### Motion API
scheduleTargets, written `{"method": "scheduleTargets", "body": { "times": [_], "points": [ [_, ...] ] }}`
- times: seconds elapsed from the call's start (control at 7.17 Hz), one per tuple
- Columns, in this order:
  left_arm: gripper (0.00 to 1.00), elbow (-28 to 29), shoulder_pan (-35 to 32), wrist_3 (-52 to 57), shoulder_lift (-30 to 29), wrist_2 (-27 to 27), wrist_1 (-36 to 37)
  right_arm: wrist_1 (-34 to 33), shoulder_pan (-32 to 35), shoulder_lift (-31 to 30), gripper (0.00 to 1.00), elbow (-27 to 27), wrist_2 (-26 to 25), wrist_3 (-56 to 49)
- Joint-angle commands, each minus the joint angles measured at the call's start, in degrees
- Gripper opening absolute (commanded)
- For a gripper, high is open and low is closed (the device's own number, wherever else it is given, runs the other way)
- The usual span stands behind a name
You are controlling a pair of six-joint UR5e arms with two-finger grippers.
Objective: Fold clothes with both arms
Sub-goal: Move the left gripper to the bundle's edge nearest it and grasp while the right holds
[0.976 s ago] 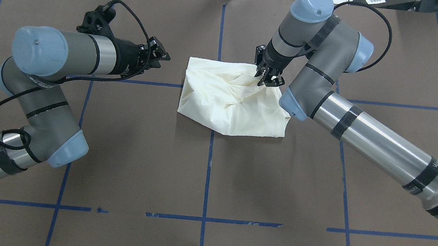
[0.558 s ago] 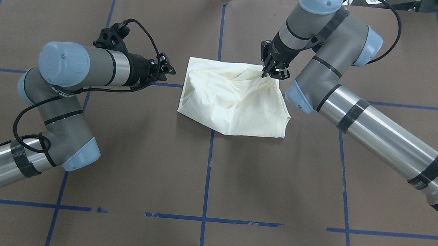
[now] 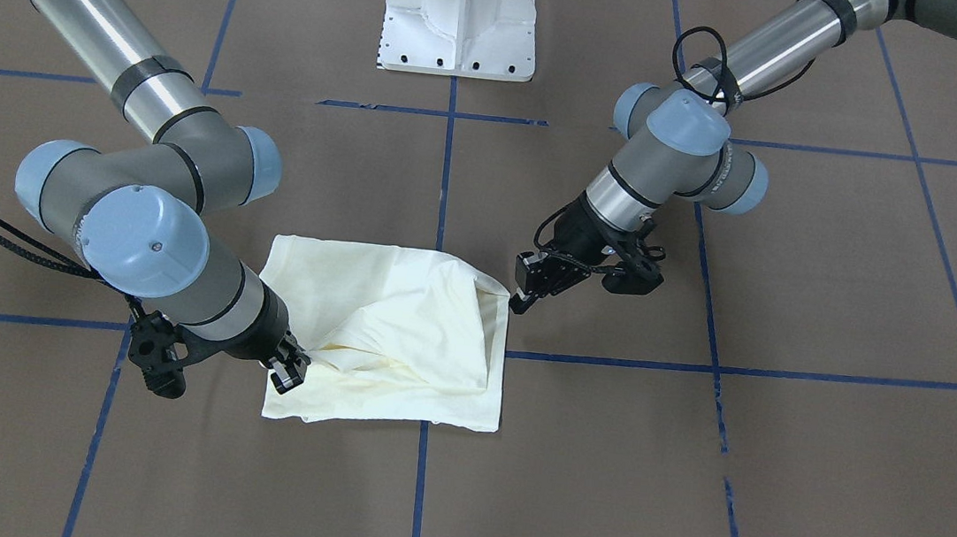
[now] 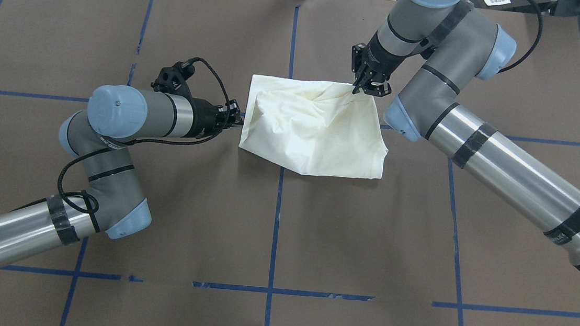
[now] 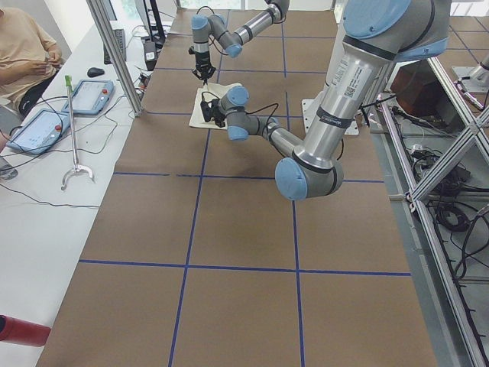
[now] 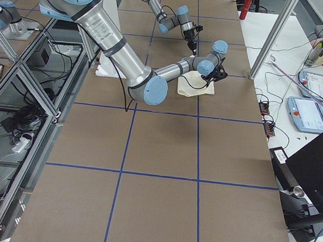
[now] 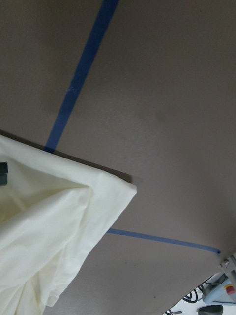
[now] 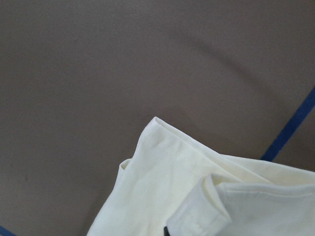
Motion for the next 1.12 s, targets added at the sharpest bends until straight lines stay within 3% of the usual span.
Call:
{"method": "scheduleTargets", "body": {
  "times": [0.0, 0.28, 0.42, 0.7, 0.98],
  "points": [
    [0.00, 2.3, 1.5, 0.3, -2.3, -0.1, -0.2, 0.1, 0.0, 0.2, 0.00, 0.0, 0.0, -0.1],
    [0.00, 6.4, 1.5, 0.6, -5.0, -0.5, -3.6, 0.1, 0.0, 0.1, 0.00, 0.0, -0.1, -0.1],
    [0.00, 5.4, 1.1, 3.0, -4.5, -0.9, -3.6, 0.4, 0.0, 0.1, 0.00, 0.0, -0.1, -0.1],
    [0.00, 0.8, 1.1, 4.1, 0.3, -10.1, -4.3, 0.4, 0.0, 0.1, 0.00, -0.1, -0.3, -0.1],
    [0.00, 0.2, 2.1, 3.7, 0.2, -11.9, -5.0, 0.4, 0.0, 0.1, 0.00, -0.1, -0.5, -0.1]
  ]
}}
